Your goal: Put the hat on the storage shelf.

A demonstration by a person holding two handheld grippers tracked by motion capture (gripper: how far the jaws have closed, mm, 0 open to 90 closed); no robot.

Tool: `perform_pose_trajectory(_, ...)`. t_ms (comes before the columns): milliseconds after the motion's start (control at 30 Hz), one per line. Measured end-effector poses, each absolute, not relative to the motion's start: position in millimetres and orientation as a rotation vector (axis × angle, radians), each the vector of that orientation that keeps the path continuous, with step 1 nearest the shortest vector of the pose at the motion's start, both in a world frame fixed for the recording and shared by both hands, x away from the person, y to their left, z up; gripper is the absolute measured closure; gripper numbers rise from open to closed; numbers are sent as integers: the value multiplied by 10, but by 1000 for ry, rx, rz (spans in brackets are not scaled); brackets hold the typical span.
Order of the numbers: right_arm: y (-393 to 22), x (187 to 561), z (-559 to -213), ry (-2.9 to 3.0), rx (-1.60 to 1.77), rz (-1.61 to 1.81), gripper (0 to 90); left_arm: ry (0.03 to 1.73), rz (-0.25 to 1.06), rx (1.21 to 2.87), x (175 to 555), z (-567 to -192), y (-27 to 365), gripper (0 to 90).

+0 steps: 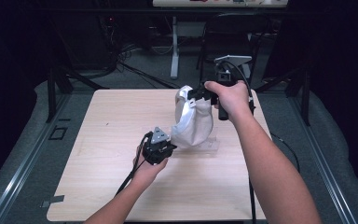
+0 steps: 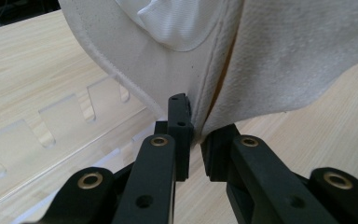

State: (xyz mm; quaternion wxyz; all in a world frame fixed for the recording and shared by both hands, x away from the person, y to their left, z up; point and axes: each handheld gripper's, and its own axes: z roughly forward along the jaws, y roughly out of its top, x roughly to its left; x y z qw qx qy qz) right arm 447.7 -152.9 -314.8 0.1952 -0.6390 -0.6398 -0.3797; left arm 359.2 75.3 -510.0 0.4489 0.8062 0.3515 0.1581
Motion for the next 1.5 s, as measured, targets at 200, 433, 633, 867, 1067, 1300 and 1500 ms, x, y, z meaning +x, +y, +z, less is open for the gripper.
perform_pose_trajectory(200,-1507,4484,-3203,-1787,-1799,-1058,820,909,382,2012,3590,-5136,739,836)
perform_pose_trajectory(433,-1495,4485,-3246,-1799,-1798,-1053,820,936,362,2008,3603,-5162,760,837)
perform_pose_trajectory(633,-1444,4490,-3336,-1835,-1804,-1004,820,979,329,2038,3622,-5301,774,835)
perform_pose_trajectory(867,-1444,4522,-3419,-1826,-1808,-997,820,988,331,2035,3627,-5304,766,822)
perform_pose_trajectory(1067,-1458,4531,-3454,-1828,-1808,-990,820,953,373,2031,3553,-5256,766,686)
perform_pose_trajectory(1300,-1446,4513,-3425,-1842,-1817,-993,818,935,377,2006,3429,-5203,901,564)
perform_pose_trajectory(1500,-1403,4505,-3392,-1851,-1831,-972,815,936,378,2010,3240,-5195,1124,523)
